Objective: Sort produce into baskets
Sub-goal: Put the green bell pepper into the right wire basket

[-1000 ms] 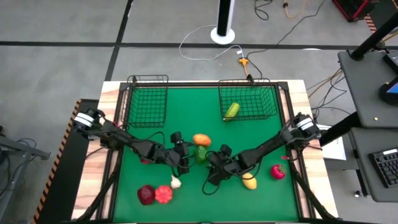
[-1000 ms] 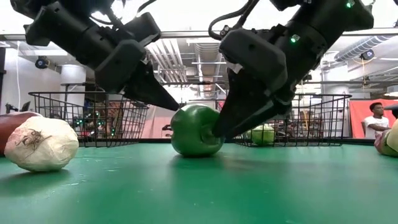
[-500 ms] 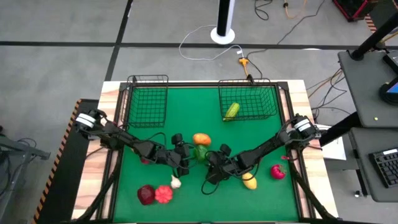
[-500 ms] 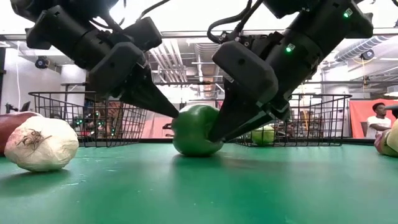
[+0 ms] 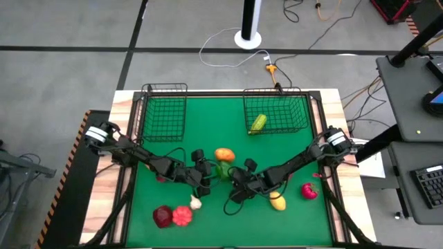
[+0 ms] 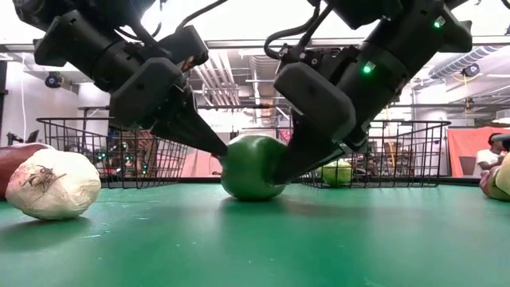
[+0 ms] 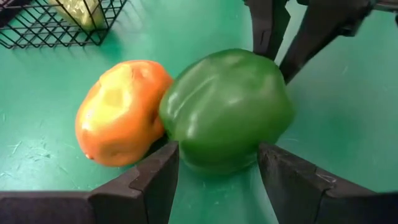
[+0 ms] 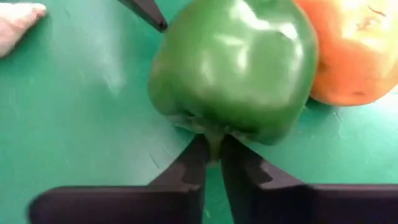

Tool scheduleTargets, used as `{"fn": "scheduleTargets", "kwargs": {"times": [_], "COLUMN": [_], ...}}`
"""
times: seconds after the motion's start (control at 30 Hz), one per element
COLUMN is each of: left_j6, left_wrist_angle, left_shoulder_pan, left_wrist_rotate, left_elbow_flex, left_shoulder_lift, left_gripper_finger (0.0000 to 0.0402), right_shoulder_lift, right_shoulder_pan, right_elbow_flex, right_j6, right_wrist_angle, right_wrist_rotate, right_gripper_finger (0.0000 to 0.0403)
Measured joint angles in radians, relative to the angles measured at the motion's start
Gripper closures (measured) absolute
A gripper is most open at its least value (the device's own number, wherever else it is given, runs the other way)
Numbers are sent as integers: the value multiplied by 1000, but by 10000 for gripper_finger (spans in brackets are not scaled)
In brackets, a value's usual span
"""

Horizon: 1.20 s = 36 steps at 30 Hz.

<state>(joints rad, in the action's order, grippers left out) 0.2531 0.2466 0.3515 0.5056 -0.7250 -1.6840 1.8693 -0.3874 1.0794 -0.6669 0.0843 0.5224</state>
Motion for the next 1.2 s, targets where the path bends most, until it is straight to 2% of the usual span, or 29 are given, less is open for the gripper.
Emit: {"fn": "scheduleTargets", "kwargs": {"times": [0.3,0.53,0.67,0.97,1.07,1.2], "left_j6": [-25,-64,-88,-114,-119,-141], "left_wrist_angle": [-3,-55,-94,-140,-151,-161], "left_shoulder_pan": [0,1,1,6,10,13], "left_wrist_rotate": [0,0,4,9,10,10], "left_elbow_flex": [-17,-66,-92,-98,-98,-97], "left_shoulder_lift": [22,30,44,149,199,259], "left_gripper_finger": [201,201,201,201,201,201], "right_shoulder_lift": [-16,-71,-136,-317,-413,-512], "right_shoulder_pan": [-5,-4,-1,11,57,174], "right_elbow_flex": [0,4,4,21,72,174], "right_j6": [11,48,50,48,48,73], "right_wrist_angle": [85,137,198,364,465,639], "right_wrist_rotate": [-8,-87,-141,-159,-158,-155], "right_gripper_finger": [383,384,385,385,386,386]}}
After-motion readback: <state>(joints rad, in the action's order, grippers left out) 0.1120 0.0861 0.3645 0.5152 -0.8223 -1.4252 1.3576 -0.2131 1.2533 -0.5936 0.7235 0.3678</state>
